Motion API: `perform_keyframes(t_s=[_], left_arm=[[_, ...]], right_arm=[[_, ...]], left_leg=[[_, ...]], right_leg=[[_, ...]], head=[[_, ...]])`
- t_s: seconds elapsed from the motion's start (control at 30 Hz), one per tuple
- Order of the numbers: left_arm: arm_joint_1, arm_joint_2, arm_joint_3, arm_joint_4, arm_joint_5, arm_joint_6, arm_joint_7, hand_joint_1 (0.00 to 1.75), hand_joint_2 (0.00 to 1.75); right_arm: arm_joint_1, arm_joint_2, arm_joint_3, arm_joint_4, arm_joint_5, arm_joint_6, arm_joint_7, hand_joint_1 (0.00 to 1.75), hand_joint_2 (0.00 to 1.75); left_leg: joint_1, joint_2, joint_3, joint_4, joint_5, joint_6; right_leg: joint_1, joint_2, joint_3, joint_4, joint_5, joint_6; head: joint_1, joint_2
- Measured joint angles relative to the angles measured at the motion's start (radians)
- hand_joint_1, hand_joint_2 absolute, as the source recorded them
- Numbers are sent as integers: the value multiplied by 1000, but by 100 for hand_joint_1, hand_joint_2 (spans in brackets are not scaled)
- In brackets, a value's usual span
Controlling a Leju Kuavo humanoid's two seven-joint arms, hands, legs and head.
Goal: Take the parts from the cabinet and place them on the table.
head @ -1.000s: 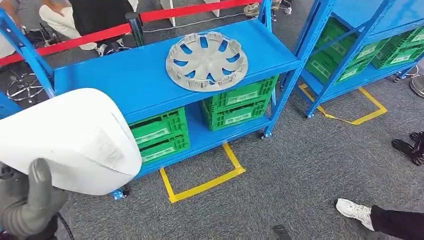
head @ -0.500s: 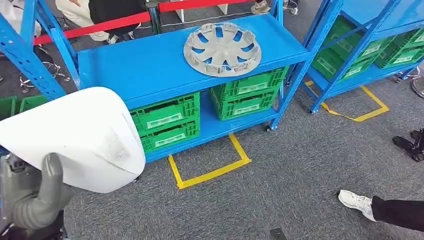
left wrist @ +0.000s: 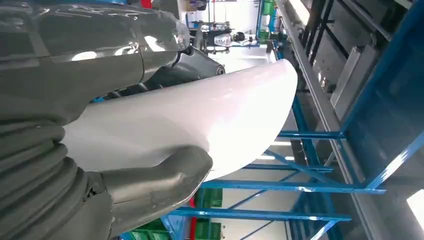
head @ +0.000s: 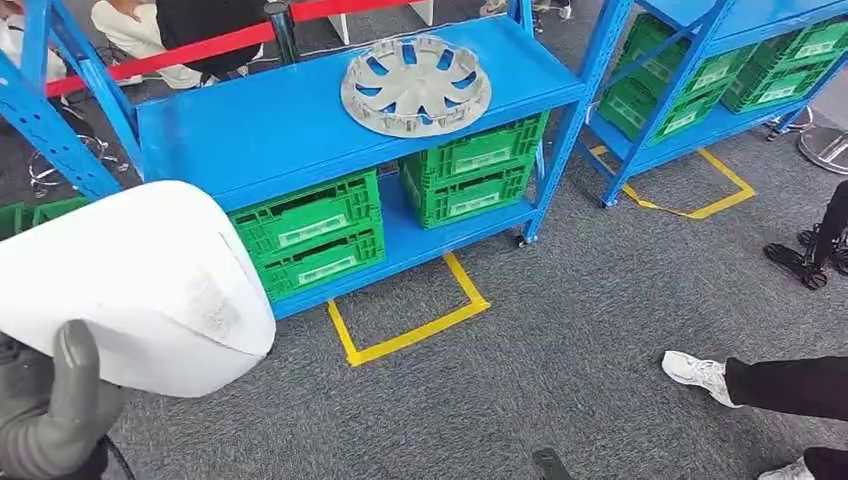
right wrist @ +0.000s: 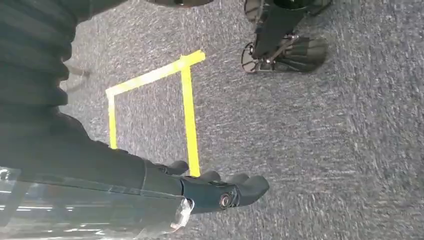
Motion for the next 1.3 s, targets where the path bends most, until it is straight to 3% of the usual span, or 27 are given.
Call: perform_keyframes(t_s=[0.03, 0.13, 0.17, 0.23, 0.3, 0.33, 0.37, 0.4, 0.47, 0.5, 0.53, 0.6, 0.67, 0.73, 0.8, 0.83, 0.87, 0.9, 0.93, 1.0, 1.03, 1.07, 1.17, 1.2, 1.23, 1.3], left_arm=[[1, 0, 0, -1, 0, 0, 0, 175, 175], [3, 0, -1, -2, 0, 0, -2, 175, 175], [3, 0, -2, -2, 0, 0, -2, 175, 175], [3, 0, -2, -2, 0, 0, -2, 175, 175], [3, 0, -2, -2, -1, 0, -3, 175, 175], [4, 1, -2, -2, -1, 0, -3, 175, 175], [5, 1, -2, -2, -1, 0, -3, 175, 175], [5, 1, -2, -2, -2, 0, -3, 175, 175], [5, 1, -3, -2, -4, 2, -3, 175, 175], [4, 0, -3, -2, -5, 2, -3, 175, 175], [4, 0, -3, -3, -6, 2, -3, 175, 175], [4, 0, -3, -5, -8, 3, -3, 175, 175], [5, 0, -3, -5, -8, 3, -2, 175, 175], [4, 0, -3, -9, -10, 4, -3, 175, 175], [6, 0, -4, -9, -10, 5, -2, 175, 175], [8, 0, -4, -9, -10, 6, -2, 175, 175], [9, 0, -5, -9, -10, 6, -3, 175, 175], [10, 0, -5, -8, -10, 8, -2, 175, 175], [9, 0, -5, -9, -10, 11, -3, 175, 175], [9, 0, -5, -9, -11, 12, -3, 175, 175], [9, 0, -5, -10, -11, 13, -5, 175, 175], [10, 0, -5, -10, -11, 14, -5, 175, 175], [11, 0, -5, -10, -12, 14, -5, 175, 175], [10, 0, -6, -10, -12, 14, -6, 175, 175], [10, 0, -6, -10, -12, 14, -6, 175, 175], [11, 0, -7, -10, -12, 14, -6, 175, 175]], right_arm=[[-1, 1, 0, 0, 0, 0, 0, 0, 175], [1, 3, 0, 0, -1, 0, -2, 0, 175], [1, 1, 0, 0, -1, 0, -8, 0, 175], [1, 4, 1, 0, -2, 3, -21, 0, 175], [1, 3, 1, 0, -3, 2, -30, 0, 175], [3, 3, 3, 0, -3, 2, -32, 0, 175], [4, 4, 8, 0, -3, 2, -33, 0, 175], [4, 4, 15, 0, -4, 1, -34, 0, 175], [3, 4, 23, 0, -6, -1, -35, 0, 175], [3, 4, 25, 0, -11, -3, -36, 0, 175], [3, 4, 26, 0, -13, -4, -36, 0, 175], [2, 3, 26, 0, -16, -6, -39, 0, 175], [5, 3, 26, 0, -23, -8, -43, 0, 175], [5, 4, 26, 0, -25, -10, -50, 0, 175], [4, 2, 26, 0, -25, -12, -53, 0, 175], [5, 1, 26, 0, -25, -12, -53, 0, 175], [5, 1, 26, 0, -25, -11, -53, 0, 175], [5, 1, 26, 0, -24, -10, -53, 0, 175], [4, 1, 26, 0, -22, -6, -56, 0, 175], [3, 2, 30, 0, -15, -2, -63, 0, 175], [3, 3, 34, 0, -13, 0, -64, 0, 175], [2, 2, 40, 0, -13, 1, -66, 0, 175], [6, 1, 51, 0, -11, 3, -67, 0, 175], [5, -2, 51, 0, -12, 3, -67, 0, 175], [4, 0, 55, 0, -11, 4, -68, 0, 175], [4, -2, 57, 0, -10, 4, -68, 0, 175]], left_leg=[[-7, -2, 12, -11, -4, 8], [-10, 0, 1, -14, 1, 28], [-1, 1, 2, -26, 6, 38], [2, 1, 1, -28, 13, 50], [3, 2, -4, -28, 15, 54], [3, 2, -5, -28, 16, 55], [5, 2, -4, -28, 16, 55], [7, 1, -4, -28, 16, 55], [13, 0, -3, -27, 17, 50], [13, -1, -4, -28, 17, 44], [9, -2, -9, -25, 19, 36], [11, -3, -22, -23, 27, 22], [12, -1, -23, -27, 32, 8], [14, -1, -43, 20, -18, 6], [10, -3, -107, 175, -99, 8], [9, -3, -139, 248, -127, 9], [8, -4, -152, 283, -131, 11], [5, -4, -142, 267, -109, 17], [1, -4, -113, 213, -72, 23], [-9, 3, -24, 43, 12, 43], [-17, 20, -4, 3, 4, 55], [-17, 31, 1, -23, 3, 52], [-17, 8, -6, -23, 8, 63], [-10, 6, -4, -28, 14, 69], [-9, 0, -5, -28, 17, 72], [-8, -9, -7, -28, 19, 75]], right_leg=[[3, 0, -14, 12, -3, 6], [0, 1, -19, 18, 4, 19], [3, 3, -22, 21, 0, 23], [-3, 9, -46, 76, -50, 42], [-18, 10, -105, 224, -125, 58], [-25, 9, -125, 278, -141, 65], [-31, 10, -125, 286, -131, 70], [-35, 9, -112, 262, -104, 73], [-43, 9, -44, 114, -10, 79], [-48, 11, -16, 44, 14, 83], [-39, 16, -10, 32, 7, 81], [-37, 16, -10, 13, -5, 60], [-36, 15, -15, 10, 1, 50], [-37, 12, -13, 2, 9, 32], [-31, 11, -15, 2, 11, 26], [-25, 10, -16, 3, 11, 22], [-19, 9, -16, 3, 11, 19], [-15, 9, -16, 4, 11, 18], [-11, 10, -15, 6, 11, 17], [-6, 10, -13, 9, 9, 16], [-1, 10, -16, 12, 7, 18], [1, 7, -21, 20, 6, 20], [0, -12, -24, 19, 8, 29], [0, -7, -29, 24, -3, 36], [-3, 3, -34, 50, -29, 46], [-13, 7, -89, 198, -115, 61]], head=[[-3, 0], [-5, 0], [-7, 0], [1, 0], [4, 0], [3, 0], [4, 0], [5, 0], [6, 0], [11, 0], [17, 0], [16, 0], [16, 0], [7, 0], [-3, 0], [-5, 0], [-5, 0], [-6, 0], [-5, 0], [-7, 0], [-5, 0], [-5, 0], [-4, 0], [-5, 0], [3, 0], [15, 0]])
